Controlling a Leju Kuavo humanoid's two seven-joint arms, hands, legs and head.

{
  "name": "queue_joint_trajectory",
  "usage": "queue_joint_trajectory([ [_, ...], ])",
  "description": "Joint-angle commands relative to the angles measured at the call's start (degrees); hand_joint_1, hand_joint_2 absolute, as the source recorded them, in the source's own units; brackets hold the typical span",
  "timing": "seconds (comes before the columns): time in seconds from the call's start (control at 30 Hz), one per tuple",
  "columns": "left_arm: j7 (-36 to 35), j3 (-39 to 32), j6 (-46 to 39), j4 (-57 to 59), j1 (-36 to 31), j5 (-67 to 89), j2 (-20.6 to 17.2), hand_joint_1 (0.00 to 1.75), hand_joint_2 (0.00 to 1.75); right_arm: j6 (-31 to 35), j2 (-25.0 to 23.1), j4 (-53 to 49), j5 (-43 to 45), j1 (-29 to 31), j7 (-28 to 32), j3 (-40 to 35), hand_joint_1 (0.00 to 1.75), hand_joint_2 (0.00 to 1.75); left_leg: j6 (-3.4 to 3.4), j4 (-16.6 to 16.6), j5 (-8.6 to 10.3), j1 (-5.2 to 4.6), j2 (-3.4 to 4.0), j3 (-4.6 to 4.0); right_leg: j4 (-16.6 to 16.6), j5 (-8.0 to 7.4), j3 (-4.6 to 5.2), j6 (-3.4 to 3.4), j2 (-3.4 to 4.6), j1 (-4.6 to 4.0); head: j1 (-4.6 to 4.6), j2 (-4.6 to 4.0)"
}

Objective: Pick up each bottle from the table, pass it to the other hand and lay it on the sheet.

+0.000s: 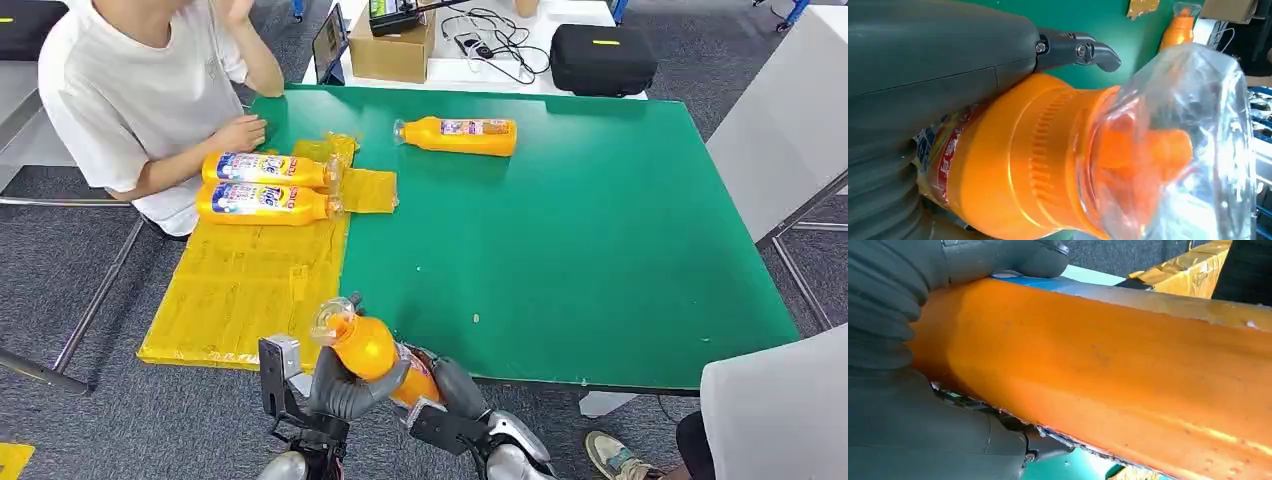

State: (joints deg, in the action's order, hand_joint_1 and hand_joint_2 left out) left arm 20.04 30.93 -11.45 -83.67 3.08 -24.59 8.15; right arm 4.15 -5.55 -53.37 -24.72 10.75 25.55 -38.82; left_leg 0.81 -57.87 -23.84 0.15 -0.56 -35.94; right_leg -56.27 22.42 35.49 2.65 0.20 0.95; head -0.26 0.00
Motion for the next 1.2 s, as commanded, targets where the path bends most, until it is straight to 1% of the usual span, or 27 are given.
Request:
queue_joint_trajectory([
  [0.03, 0.22, -3.66, 3.83, -7.15, -2.21, -7.56, -1.49, 1.75, 1.75, 30.52, 0.91, -15.7, -3.16, -6.6, 9.98, 2.1, 0.0, 0.0, -0.06, -0.09, -0.11, 0.04, -0.07, 0.04, -0.12, 0.16, -0.05, -0.11, -0.12, -0.05, 0.0, 0.0],
  [0.07, 1.16, -3.62, -0.41, -5.41, -3.15, -2.41, -1.51, 1.75, 1.75, 30.55, 1.14, -16.19, -3.3, -7.03, 9.89, 2.45, 0.0, 0.0, -0.03, -0.06, -0.06, 0.04, -0.09, -0.02, -0.06, 0.11, -0.01, -0.09, -0.11, -0.06, 0.04, 0.0],
  [0.1, 1.29, -3.55, -0.52, -4.31, -3.6, -2.3, -1.21, 1.75, 1.75, 30.53, 1.29, -16.26, -3.29, -7.19, 9.83, 2.5, 0.0, 0.0, -0.05, -0.06, -0.14, 0.05, -0.12, 0.12, -0.07, 0.2, -0.18, -0.13, -0.15, -0.08, -0.02, 0.0],
  [0.13, 5.15, -2.89, -8.06, -0.13, -5.63, 7.21, -1.0, 1.75, 1.75, 31.17, 1.42, -16.08, -3.27, -7.45, 10.51, 2.91, 0.0, 0.0, -0.04, 0.01, -0.11, 0.0, -0.04, 0.16, -0.02, 0.15, -0.19, -0.1, -0.06, -0.02, -0.02, 0.0],
  [0.17, 5.03, -3.34, -12.43, 2.85, -6.47, 10.77, 0.24, 1.75, 1.75, 31.33, 1.39, -16.09, -3.03, -7.79, 10.75, 3.37, 0.0, 0.0, -0.03, 0.04, -0.06, 0.01, -0.07, 0.14, 0.02, 0.1, -0.18, -0.07, -0.12, -0.02, 0.0, 0.0],
  [0.23, 5.34, -3.53, -12.38, 4.84, -7.19, 10.91, 0.84, 1.75, 1.75, 31.37, 1.49, -16.09, -2.92, -7.96, 10.94, 3.54, 0.0, 0.0, -0.05, 0.07, -0.07, 0.0, -0.13, 0.23, 0.05, 0.12, -0.26, -0.09, -0.21, -0.02, 0.04, 0.0],
  [0.3, 5.34, -3.53, -12.38, 4.84, -7.19, 10.91, 0.84, 1.75, 1.75, 31.37, 1.49, -16.09, -2.92, -7.96, 10.94, 3.54, 0.0, 0.0, -0.04, 0.07, -0.03, -0.02, -0.07, 0.11, 0.04, 0.07, -0.09, -0.06, -0.13, 0.01, 0.0, 0.0],
  [0.33, 4.89, -3.4, -14.04, 5.97, -7.51, 12.61, 0.9, 1.75, 1.75, 31.89, 1.28, -15.99, -2.83, -8.04, 11.34, 3.93, 0.0, 0.0, -0.05, 0.08, -0.08, 0.0, -0.1, 0.23, 0.06, 0.12, -0.25, -0.09, -0.17, -0.02, 0.0, 0.0],
  [0.4, 4.59, -4.14, -14.21, 10.11, -9.64, 12.74, 1.65, 1.75, 1.75, 32.38, 1.35, -16.59, -2.35, -7.94, 11.77, 5.01, 0.0, 0.0, -0.05, 0.09, -0.08, 0.01, -0.14, 0.29, 0.09, 0.13, -0.34, -0.1, -0.19, -0.03, 0.0, 0.0],
  [0.47, 5.51, -4.81, -14.51, 12.15, -11.32, 13.0, 2.05, 1.75, 1.75, 30.75, 1.29, -18.22, 0.64, -8.13, 13.0, 6.18, 0.0, 0.0, -0.04, 0.07, -0.05, 0.01, -0.08, 0.19, 0.08, 0.08, -0.21, -0.07, -0.16, -0.02, 0.0, 0.0],
  [0.53, 7.35, -4.78, -17.64, 13.78, -12.72, 16.45, 1.99, 1.75, 1.75, 29.94, 1.4, -19.41, 1.04, -8.35, 13.48, 6.55, 0.0, 0.0, -0.03, 0.05, -0.01, -0.02, -0.1, 0.07, 0.04, 0.05, -0.08, -0.05, -0.15, 0.01, 0.0, 0.0],
  [0.57, 9.63, -4.27, -21.96, 15.43, -14.06, 21.94, 1.57, 1.75, 1.75, 29.79, 1.39, -19.87, 0.74, -8.27, 14.09, 6.5, 0.0, 0.0, -0.05, 0.06, -0.06, 0.01, -0.18, 0.24, 0.05, 0.12, -0.28, -0.1, -0.25, -0.02, 0.02, 0.0],
  [0.6, 10.6, -4.52, -25.53, 17.83, -15.52, 26.57, 1.39, 1.75, 1.75, 28.79, 1.15, -19.79, 1.13, -7.93, 14.35, 6.47, 0.0, 0.0, -0.03, 0.06, -0.01, -0.01, -0.1, 0.1, 0.04, 0.05, -0.12, -0.05, -0.13, 0.0, 0.02, 0.0],
  [0.67, 10.55, -5.22, -26.11, 18.55, -16.27, 27.5, 1.1, 1.75, 1.75, 28.49, 0.83, -19.57, 1.19, -7.5, 14.39, 6.44, 0.0, 0.0, -0.06, 0.08, -0.05, 0.01, -0.07, 0.24, 0.07, 0.08, -0.26, -0.1, -0.14, -0.02, 0.02, 0.0],
  [0.77, 10.55, -5.22, -26.11, 18.55, -16.27, 27.5, 1.1, 1.75, 1.75, 28.49, 0.83, -19.57, 1.19, -7.5, 14.39, 6.44, 0.0, 0.0, -0.04, 0.07, 0.0, 0.0, -0.05, 0.09, 0.05, 0.01, -0.1, -0.06, -0.1, -0.01, 0.02, 0.0],
  [0.8, 10.55, -5.22, -26.11, 18.55, -16.27, 27.5, 1.1, 1.75, 1.75, 28.49, 0.83, -19.57, 1.19, -7.5, 14.39, 6.44, 0.0, 0.0, -0.06, 0.08, -0.04, 0.02, -0.06, 0.22, 0.07, 0.05, -0.23, -0.1, -0.13, -0.04, 0.02, 0.0],
  [0.83, 10.3, -5.38, -26.56, 20.79, -17.26, 29.79, 1.05, 1.75, 1.75, 28.13, 0.56, -18.51, 1.24, -7.06, 14.44, 6.47, 0.0, 0.0, -0.07, 0.09, -0.06, 0.03, -0.06, 0.28, 0.08, 0.07, -0.29, -0.12, -0.14, -0.05, 0.0, 0.0],
  [0.87, 9.89, -5.25, -28.33, 22.25, -17.99, 32.48, 0.84, 1.75, 1.75, 27.98, 0.49, -18.2, 1.25, -6.92, 14.45, 6.47, 0.0, 0.0, -0.05, 0.06, -0.02, 0.01, -0.05, 0.13, 0.05, 0.02, -0.13, -0.07, -0.1, -0.03, 0.0, 0.0],
  [0.9, 9.03, -19.92, -28.55, 30.42, -20.56, 64.92, 5.19, 1.75, 1.75, 26.54, 0.62, -17.19, 2.65, -5.15, 14.45, 4.75, 0.0, 0.0, -0.06, 0.06, -0.04, 0.01, -0.05, 0.17, 0.04, 0.05, -0.16, -0.09, -0.12, -0.03, 0.0, 0.0],
  [0.93, 8.2, -20.7, -28.55, 31.37, -21.06, 67.67, 5.31, 1.75, 1.75, 26.14, 0.71, -17.21, 2.95, -4.89, 14.45, 4.42, 0.0, 0.0, -0.07, 0.07, -0.08, 0.02, -0.05, 0.3, 0.05, 0.11, -0.3, -0.12, -0.14, -0.05, 0.0, 0.0],
  [0.97, 6.65, -21.61, -28.55, 35.03, -23.02, 72.26, 4.98, 1.75, 1.75, 25.95, 0.61, -16.65, 3.27, -4.29, 14.45, 4.16, 0.0, 0.0, -0.05, 0.07, -0.05, 0.04, 0.13, 0.28, 0.07, 0.02, -0.25, -0.1, 0.06, -0.06, 0.0, 0.0],
  [1.03, 2.23, -22.86, -28.55, 41.46, -26.95, 80.31, 3.88, 1.75, 1.75, 25.04, 0.49, -16.03, 3.66, -3.22, 14.45, 3.64, 0.0, 0.0, -0.03, 0.07, 0.02, 0.02, 0.09, 0.14, 0.05, -0.02, -0.13, -0.06, 0.02, -0.03, 0.0, 0.0],
  [1.07, 2.88, -23.76, -28.55, 43.85, -28.47, 80.73, 3.74, 1.75, 1.75, 25.06, 0.33, -15.73, 3.78, -2.96, 14.45, 3.74, 0.0, 0.0, -0.05, 0.1, 0.01, 0.03, 0.11, 0.29, 0.09, -0.01, -0.27, -0.1, 0.04, -0.05, 0.0, 0.0],
  [1.1, -0.64, -22.39, -28.55, 50.68, -31.89, 83.41, 2.95, 1.75, 1.75, 24.61, 0.19, -15.63, 4.23, -2.64, 14.45, 3.76, 0.0, 0.0, -0.04, 0.09, 0.03, 0.02, 0.04, 0.23, 0.07, -0.01, -0.23, -0.08, -0.02, -0.04, 0.04, 0.0],
  [1.13, -2.26, -21.0, -28.55, 54.25, -33.94, 84.26, 2.33, 1.75, 1.75, 24.43, 0.06, -15.46, 4.31, -2.45, 14.45, 3.94, 0.0, 0.0, -0.03, 0.06, 0.05, 0.0, 0.03, 0.13, 0.03, -0.02, -0.13, -0.06, -0.01, -0.01, 0.0, 0.0],
  [1.17, -3.92, -19.23, -28.24, 57.49, -35.97, 85.64, 1.36, 1.75, 1.75, 24.04, -0.07, -15.37, 4.47, -2.28, 14.45, 4.11, 0.0, 0.0, -0.06, 0.06, -0.01, 0.04, 0.11, 0.29, 0.05, 0.01, -0.28, -0.11, 0.04, -0.05, 0.0, 0.0],
  [1.2, -5.52, -18.21, -27.66, 58.88, -36.75, 87.05, 0.87, 1.75, 1.75, 23.82, -0.09, -15.34, 4.51, -2.24, 14.45, 4.15, 0.0, 0.0, -0.06, 0.06, 0.04, 0.04, 0.02, 0.22, 0.03, -0.01, -0.24, -0.12, -0.07, -0.05, 0.02, 0.0],
])
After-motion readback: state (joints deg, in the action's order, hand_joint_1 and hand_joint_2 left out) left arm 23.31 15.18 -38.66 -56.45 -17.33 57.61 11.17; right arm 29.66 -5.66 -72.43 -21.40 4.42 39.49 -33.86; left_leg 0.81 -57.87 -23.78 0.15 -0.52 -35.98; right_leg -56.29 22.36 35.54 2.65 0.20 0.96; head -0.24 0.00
